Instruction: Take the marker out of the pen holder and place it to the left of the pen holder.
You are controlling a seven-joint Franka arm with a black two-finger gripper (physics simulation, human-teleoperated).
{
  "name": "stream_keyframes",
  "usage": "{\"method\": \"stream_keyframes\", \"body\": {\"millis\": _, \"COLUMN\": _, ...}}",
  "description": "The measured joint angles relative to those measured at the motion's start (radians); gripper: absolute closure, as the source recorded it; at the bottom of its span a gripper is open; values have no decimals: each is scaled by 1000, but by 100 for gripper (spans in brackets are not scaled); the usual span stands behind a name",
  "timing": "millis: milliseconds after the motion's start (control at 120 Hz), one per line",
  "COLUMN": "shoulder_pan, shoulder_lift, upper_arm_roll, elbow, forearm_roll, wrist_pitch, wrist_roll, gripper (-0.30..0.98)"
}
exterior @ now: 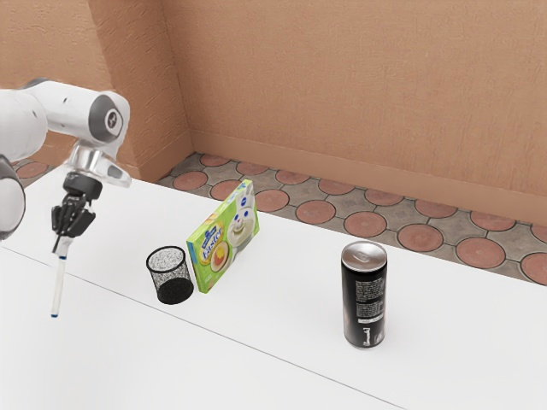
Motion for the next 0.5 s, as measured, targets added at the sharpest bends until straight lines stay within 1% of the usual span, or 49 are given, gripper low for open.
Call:
{"method": "stream_keyframes", "body": {"millis": 92, "shoulder_pan": -1, "shoulder_lift": 94, "upper_arm_roll": 1, "elbow": 58, "forearm_roll": 5, "wrist_pitch": -22, "wrist_roll": -14, "gripper": 79}}
{"method": "stream_keyframes", "body": {"millis": 275, "shoulder_pan": -1, "shoulder_lift": 219, "upper_arm_roll": 1, "elbow": 137, "forearm_roll": 7, "wrist_pitch": -41, "wrist_roll": -37, "gripper": 79}}
{"method": "stream_keyframes", "body": {"millis": 500, "shoulder_pan": -1, "shoulder_lift": 271, "upper_arm_roll": 1, "elbow": 160, "forearm_roll": 8, "wrist_pitch": -40, "wrist_roll": -57, "gripper": 79}}
